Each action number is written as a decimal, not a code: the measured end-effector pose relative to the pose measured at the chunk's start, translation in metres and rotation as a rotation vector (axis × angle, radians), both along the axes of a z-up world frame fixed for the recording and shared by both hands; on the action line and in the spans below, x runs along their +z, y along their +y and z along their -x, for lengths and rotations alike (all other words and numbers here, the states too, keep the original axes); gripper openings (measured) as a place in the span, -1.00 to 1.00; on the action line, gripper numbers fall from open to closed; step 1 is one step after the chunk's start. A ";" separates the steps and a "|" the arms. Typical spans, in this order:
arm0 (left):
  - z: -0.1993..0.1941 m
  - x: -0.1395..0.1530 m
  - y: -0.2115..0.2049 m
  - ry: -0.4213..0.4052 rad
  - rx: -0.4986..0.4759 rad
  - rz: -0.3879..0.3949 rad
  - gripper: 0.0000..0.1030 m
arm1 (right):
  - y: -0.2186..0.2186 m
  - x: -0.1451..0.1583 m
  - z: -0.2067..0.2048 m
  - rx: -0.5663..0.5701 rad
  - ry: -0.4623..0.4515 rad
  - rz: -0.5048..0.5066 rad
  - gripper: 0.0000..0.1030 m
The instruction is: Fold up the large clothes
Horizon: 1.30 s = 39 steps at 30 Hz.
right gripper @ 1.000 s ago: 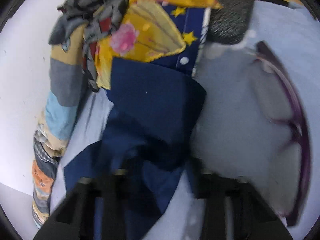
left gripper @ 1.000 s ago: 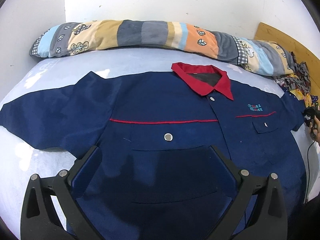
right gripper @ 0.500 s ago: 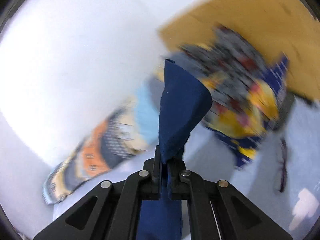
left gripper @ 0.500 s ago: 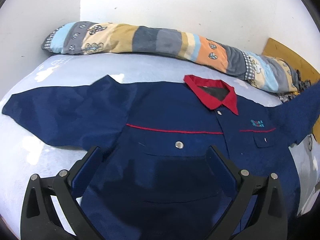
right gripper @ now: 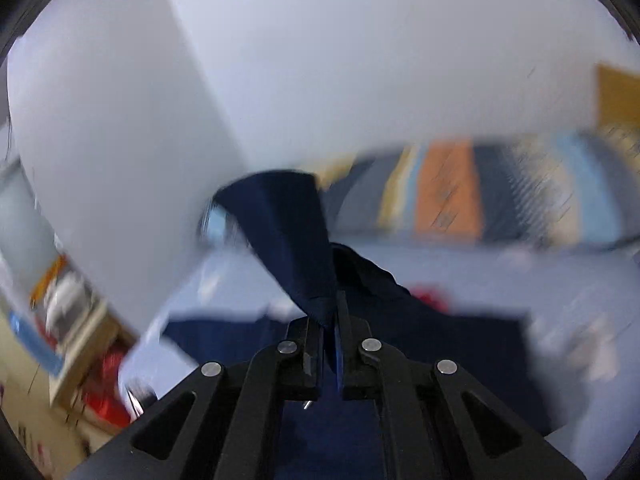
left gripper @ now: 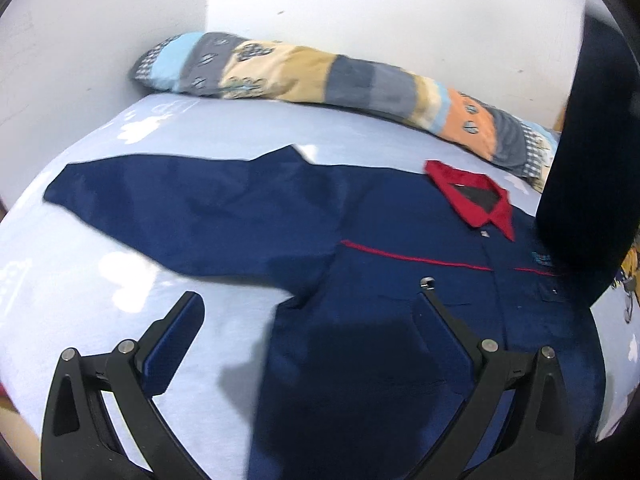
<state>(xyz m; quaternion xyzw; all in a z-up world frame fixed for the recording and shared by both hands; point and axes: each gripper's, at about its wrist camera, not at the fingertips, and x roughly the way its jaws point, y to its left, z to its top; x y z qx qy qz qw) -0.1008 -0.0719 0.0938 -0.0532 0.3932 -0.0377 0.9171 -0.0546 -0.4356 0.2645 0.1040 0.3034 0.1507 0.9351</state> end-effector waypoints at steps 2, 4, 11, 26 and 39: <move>0.002 -0.001 0.013 0.003 0.031 0.003 1.00 | 0.036 -0.069 -0.019 0.020 0.090 0.038 -0.95; 0.003 -0.002 0.024 0.007 0.053 0.005 1.00 | 0.066 -0.135 -0.031 0.034 0.166 0.081 -0.94; 0.006 -0.002 0.044 0.003 0.088 0.035 1.00 | 0.126 -0.263 -0.029 0.120 0.424 0.258 -0.79; -0.001 -0.003 0.061 0.041 0.151 0.059 1.00 | 0.117 -0.247 0.016 0.303 0.400 0.250 0.32; -0.083 -0.042 0.257 0.122 0.498 0.495 0.81 | 0.031 -0.179 0.060 0.256 0.197 0.060 0.40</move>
